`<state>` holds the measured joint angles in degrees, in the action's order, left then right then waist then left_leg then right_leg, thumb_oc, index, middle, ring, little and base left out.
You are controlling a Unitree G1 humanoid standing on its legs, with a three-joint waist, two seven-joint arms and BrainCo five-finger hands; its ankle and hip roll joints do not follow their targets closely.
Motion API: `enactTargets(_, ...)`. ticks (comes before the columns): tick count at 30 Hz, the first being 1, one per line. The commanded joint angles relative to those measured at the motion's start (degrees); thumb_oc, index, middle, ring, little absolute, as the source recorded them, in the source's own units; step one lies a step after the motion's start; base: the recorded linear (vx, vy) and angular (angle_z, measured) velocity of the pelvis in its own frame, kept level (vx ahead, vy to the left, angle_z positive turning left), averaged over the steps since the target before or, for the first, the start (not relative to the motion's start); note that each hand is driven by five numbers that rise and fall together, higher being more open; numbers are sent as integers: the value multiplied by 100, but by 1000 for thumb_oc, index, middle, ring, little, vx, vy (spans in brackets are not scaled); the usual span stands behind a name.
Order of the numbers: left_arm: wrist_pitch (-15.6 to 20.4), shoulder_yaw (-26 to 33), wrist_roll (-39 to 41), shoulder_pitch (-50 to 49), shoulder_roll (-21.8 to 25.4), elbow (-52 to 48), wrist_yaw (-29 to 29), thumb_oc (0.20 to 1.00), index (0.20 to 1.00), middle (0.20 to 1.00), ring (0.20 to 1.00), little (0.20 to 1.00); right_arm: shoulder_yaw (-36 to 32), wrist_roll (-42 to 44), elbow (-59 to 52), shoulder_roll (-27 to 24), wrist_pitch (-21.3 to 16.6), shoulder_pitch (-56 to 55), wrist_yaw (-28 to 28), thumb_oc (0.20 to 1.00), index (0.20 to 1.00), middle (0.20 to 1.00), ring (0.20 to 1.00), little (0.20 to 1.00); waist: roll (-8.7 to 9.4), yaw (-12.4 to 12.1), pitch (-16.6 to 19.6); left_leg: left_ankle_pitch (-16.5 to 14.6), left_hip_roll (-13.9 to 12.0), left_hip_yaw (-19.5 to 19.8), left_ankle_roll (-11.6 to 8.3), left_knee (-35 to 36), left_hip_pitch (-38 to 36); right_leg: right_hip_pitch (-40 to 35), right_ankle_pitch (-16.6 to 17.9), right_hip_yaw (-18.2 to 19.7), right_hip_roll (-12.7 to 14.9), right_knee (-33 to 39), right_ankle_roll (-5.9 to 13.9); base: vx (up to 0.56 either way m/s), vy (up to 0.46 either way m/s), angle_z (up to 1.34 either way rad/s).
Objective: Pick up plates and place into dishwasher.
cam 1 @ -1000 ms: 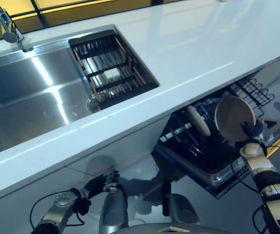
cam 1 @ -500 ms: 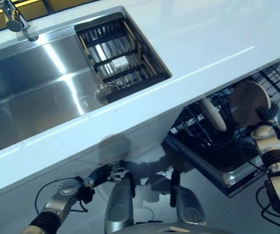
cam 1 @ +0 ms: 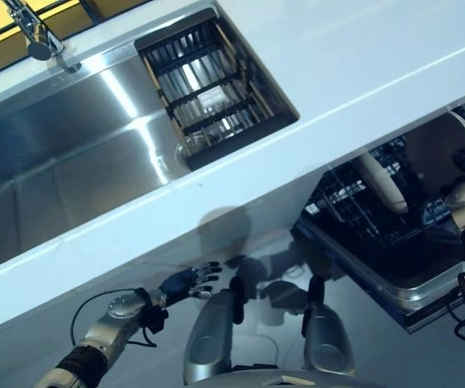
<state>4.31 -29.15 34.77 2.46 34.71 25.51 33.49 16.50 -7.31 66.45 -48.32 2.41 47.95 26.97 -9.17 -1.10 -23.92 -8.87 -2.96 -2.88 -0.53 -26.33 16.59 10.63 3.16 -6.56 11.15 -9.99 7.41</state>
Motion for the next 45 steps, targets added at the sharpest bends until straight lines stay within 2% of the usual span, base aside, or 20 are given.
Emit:
enactTargets(1, 294, -241, 307, -167, 25, -409, -54, 1000, 1000, 1000, 1000, 1000, 344, -103, 208, -318, -158, 376, -95, 200, 200, 200, 200, 200, 26, -226, 252, 213, -391, 161, -324, 117, 278, 168, -329, -157, 159, -426, 8, 0, 0, 0)
enactTargets(11, 472, -392, 463, -54, -92, -423, -212, 1000, 1000, 1000, 1000, 1000, 433, 16, 505, -234, 204, 580, -243, 200, 200, 200, 200, 200, -121, -174, 97, 310, -389, 138, -355, 210, 305, 276, -369, -138, 217, -495, -30, -13, 33, 1)
enactTargets(12, 478, -399, 464, -53, -102, -445, -230, 1000, 1000, 1000, 1000, 1000, 424, 64, 521, -250, 230, 586, -245, 561, 561, 561, 561, 561, -128, -166, 86, 313, -383, 136, -360, 213, 306, 275, -365, -139, 226, -490, -29, -14, 34, -2)
enactTargets(13, 480, -403, 457, -58, -110, -462, -243, 1000, 1000, 1000, 1000, 1000, 412, 46, 538, -260, 211, 593, -233, 1000, 1000, 1000, 1000, 1000, -134, -160, 82, 321, -381, 129, -360, 221, 301, 275, -363, -137, 228, -488, -32, -13, 37, -1)
enactTargets(19, 521, -435, 510, -87, -99, -523, -301, 1000, 1000, 1000, 1000, 1000, 353, 211, 500, -335, 176, 617, -188, 1000, 1000, 1000, 1000, 1000, -136, -115, 74, 333, -385, 84, -357, 267, 235, 249, -371, -99, 226, -480, -40, -3, 21, 0)
enactTargets(25, 487, -364, 528, -250, -170, -563, -342, 1000, 1000, 1000, 1000, 1000, -8, 1125, 183, -363, -330, 363, -184, 1000, 1000, 1000, 1000, 1000, -75, -41, 134, 320, -423, -1, -362, 340, 49, 114, -394, -36, 188, -436, -62, 30, 44, -5)
enactTargets(28, 471, -178, 494, -420, -277, -502, -372, 1000, 1000, 1000, 1000, 1000, -761, 2373, -336, -236, -936, -272, -205, 1000, 1000, 1000, 1000, 1000, 32, 93, 197, 299, -452, -93, -353, 431, -133, 3, -397, 45, 141, -379, -68, 62, 45, -11)
enactTargets(31, 492, -35, 430, -566, -369, -431, -375, 1000, 1000, 1000, 1000, 1000, -1582, 3170, -1004, 36, -1390, -999, -282, 1000, 1000, 1000, 1000, 1000, 145, 181, 254, 255, -459, -140, -339, 498, -283, -112, -400, 101, 104, -317, -59, 62, 9, -4)
enactTargets(35, 588, 63, 317, -726, -494, -272, -387, 1000, 1000, 1000, 1000, 1000, -2090, 3795, -1701, 367, -1710, -1602, -457, 1000, 1000, 1000, 1000, 1000, 271, 246, 342, 227, -470, -193, -331, 563, -457, -244, -381, 161, 68, -244, -49, 63, -2, -8)
enactTargets(40, 695, 207, 142, -934, -708, 14, -380, 1000, 1000, 1000, 1000, 1000, -2466, 3877, -2492, 830, -1981, -2296, -313, 1000, 1000, 1000, 1000, 1000, 398, 343, 532, 187, -480, -263, -320, 645, -641, -360, -401, 226, 45, -215, -22, 74, -7, -10)
enactTargets(45, 753, 270, 17, -1096, -834, 183, -314, 1000, 1000, 1000, 1000, 1000, -2512, 3846, -2682, 1141, -1881, -2639, -357, 1000, 1000, 1000, 1000, 1000, 427, 351, 657, 111, -457, -277, -295, 603, -751, -473, -420, 282, 53, -191, 4, 95, -11, -3)
